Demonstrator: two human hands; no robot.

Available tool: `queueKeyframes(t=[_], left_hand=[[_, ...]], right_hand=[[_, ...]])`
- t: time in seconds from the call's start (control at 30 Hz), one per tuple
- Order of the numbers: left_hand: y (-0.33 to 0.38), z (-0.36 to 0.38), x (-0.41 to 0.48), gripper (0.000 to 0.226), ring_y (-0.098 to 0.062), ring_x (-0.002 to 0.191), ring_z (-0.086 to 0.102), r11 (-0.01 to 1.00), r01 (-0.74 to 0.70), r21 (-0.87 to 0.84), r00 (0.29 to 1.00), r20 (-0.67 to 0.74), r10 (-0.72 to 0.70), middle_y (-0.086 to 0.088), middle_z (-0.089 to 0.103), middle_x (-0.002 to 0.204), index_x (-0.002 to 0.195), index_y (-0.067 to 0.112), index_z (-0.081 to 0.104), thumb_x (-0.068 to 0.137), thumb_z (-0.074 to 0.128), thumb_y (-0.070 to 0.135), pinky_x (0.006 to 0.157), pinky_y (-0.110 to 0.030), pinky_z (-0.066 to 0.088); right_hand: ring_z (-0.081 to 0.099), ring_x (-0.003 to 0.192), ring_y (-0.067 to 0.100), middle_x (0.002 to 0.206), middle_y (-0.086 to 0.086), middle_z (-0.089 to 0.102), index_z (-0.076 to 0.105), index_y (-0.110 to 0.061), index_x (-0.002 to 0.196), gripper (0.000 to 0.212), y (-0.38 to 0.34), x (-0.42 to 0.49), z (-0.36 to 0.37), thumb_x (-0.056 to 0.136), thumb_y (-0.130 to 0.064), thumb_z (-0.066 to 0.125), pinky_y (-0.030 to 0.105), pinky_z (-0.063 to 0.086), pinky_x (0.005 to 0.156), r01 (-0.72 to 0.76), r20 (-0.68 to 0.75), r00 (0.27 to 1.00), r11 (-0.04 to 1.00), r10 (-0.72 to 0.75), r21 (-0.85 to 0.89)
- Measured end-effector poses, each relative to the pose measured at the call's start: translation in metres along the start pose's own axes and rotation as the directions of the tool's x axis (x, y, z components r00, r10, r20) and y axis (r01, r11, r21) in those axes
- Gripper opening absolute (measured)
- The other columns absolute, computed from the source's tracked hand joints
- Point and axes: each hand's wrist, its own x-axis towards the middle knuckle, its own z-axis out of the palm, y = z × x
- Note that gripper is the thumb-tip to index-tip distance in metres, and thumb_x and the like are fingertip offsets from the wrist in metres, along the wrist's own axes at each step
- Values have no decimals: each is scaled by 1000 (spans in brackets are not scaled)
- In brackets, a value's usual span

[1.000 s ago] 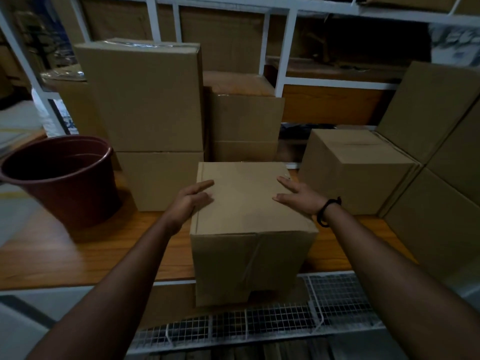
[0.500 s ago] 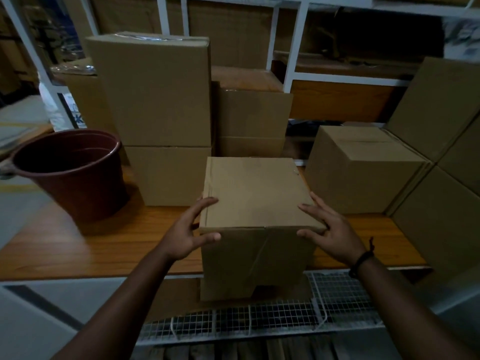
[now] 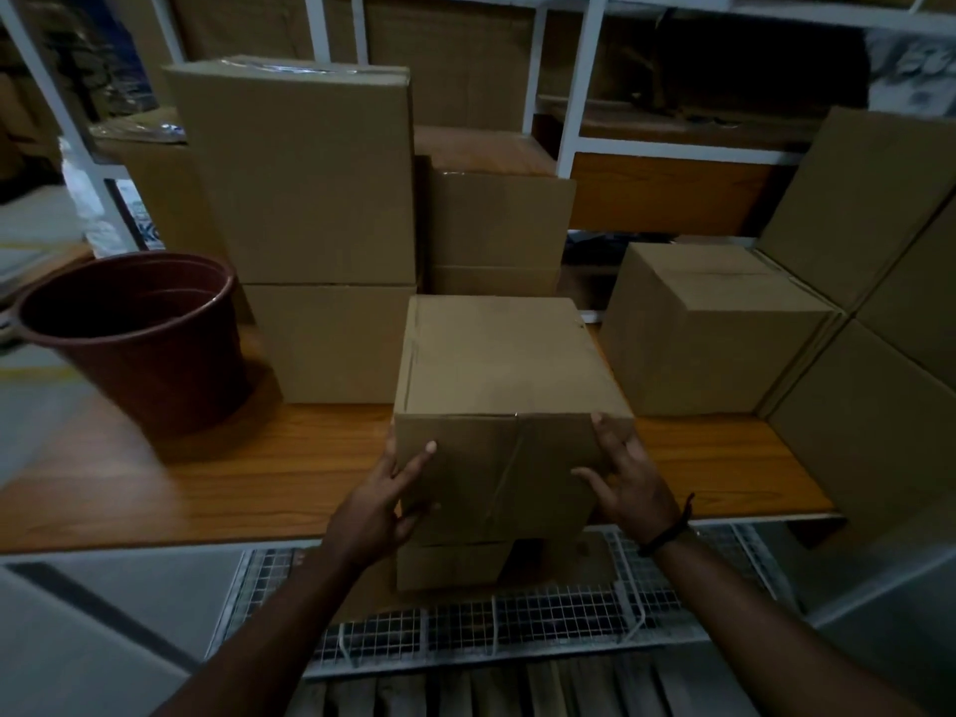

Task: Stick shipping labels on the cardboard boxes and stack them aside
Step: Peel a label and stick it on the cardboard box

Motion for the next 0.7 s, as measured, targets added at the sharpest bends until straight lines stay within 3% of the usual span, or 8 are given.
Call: queueKeyframes(t=[0.07, 0.17, 0.27, 0.33, 0.4, 0.47, 0.6, 0.7], left_hand=[[6, -8, 9, 94, -31, 98, 68, 1000, 2, 26, 999, -53, 0, -25, 26, 156, 147, 61, -1, 87, 68, 39, 66, -31, 61], [25, -27, 24, 76, -28, 95, 69, 996, 4, 92, 990, -142, 10, -20, 36, 153, 151, 54, 5, 90, 51, 60, 63, -36, 61], [47, -47, 40, 71, -23, 94, 68, 994, 46, 98, 975, -221, -23, -16, 46, 148, 151, 52, 13, 88, 42, 71, 67, -36, 60], [62, -64, 54, 71, -21, 114, 60, 995, 87, 39, 970, -231, -76, -13, 42, 151, 147, 60, 11, 85, 43, 72, 81, -38, 58], [70, -78, 70, 70, -19, 134, 42, 991, 106, -82, 970, -212, -122, -7, 32, 158, 143, 67, 13, 83, 49, 72, 96, -43, 52], [70, -85, 85, 69, -14, 133, 41, 958, 156, -242, 964, -175, -201, -3, 30, 159, 143, 61, 25, 82, 59, 62, 99, -44, 52], [53, -81, 101, 64, -21, 137, 41, 908, 307, -283, 942, -48, -333, -1, 33, 158, 135, 68, 30, 83, 66, 59, 105, -51, 45], [43, -78, 104, 69, -28, 142, 33, 826, 364, -430, 930, 109, -352, 1, 20, 162, 131, 75, 26, 80, 68, 58, 107, -58, 40]], right_hand=[[58, 113, 42, 134, 27, 50, 12, -54, 146, 89, -8, 9, -11, 80, -38, 69, 45, 53, 88, 25, -52, 998, 1000, -25, -8], [56, 118, 39, 134, 23, 52, 11, -52, 148, 100, -19, 23, -40, 78, -29, 79, 47, 52, 93, 56, -38, 998, 998, -57, -24], [52, 121, 28, 138, 11, 51, 18, -42, 148, 99, -33, 41, -72, 74, -25, 82, 40, 49, 98, -41, 2, 999, 999, 41, -17], [42, 128, 16, 144, -7, 40, 21, -49, 145, 98, -43, 56, -93, 74, -22, 82, 34, 43, 104, -153, 107, 984, 983, 141, 105], [33, 129, 9, 144, -14, 31, 24, -48, 145, 97, -52, 74, -109, 74, -16, 81, 26, 35, 103, -260, 203, 954, 944, 219, 203], [32, 132, 13, 149, -10, 30, 26, -43, 147, 95, -60, 93, -118, 75, -12, 79, 26, 33, 99, -332, 274, 922, 921, 273, 202], [47, 111, 13, 142, -10, 32, 30, -40, 147, 86, -61, 117, -107, 79, -15, 77, 29, 50, 74, -432, 373, 853, 895, 364, 114], [40, 133, 22, 148, -4, 39, 42, -29, 144, 72, -47, 124, -90, 82, -17, 76, 32, 39, 97, -389, 310, 887, 915, 342, 103]])
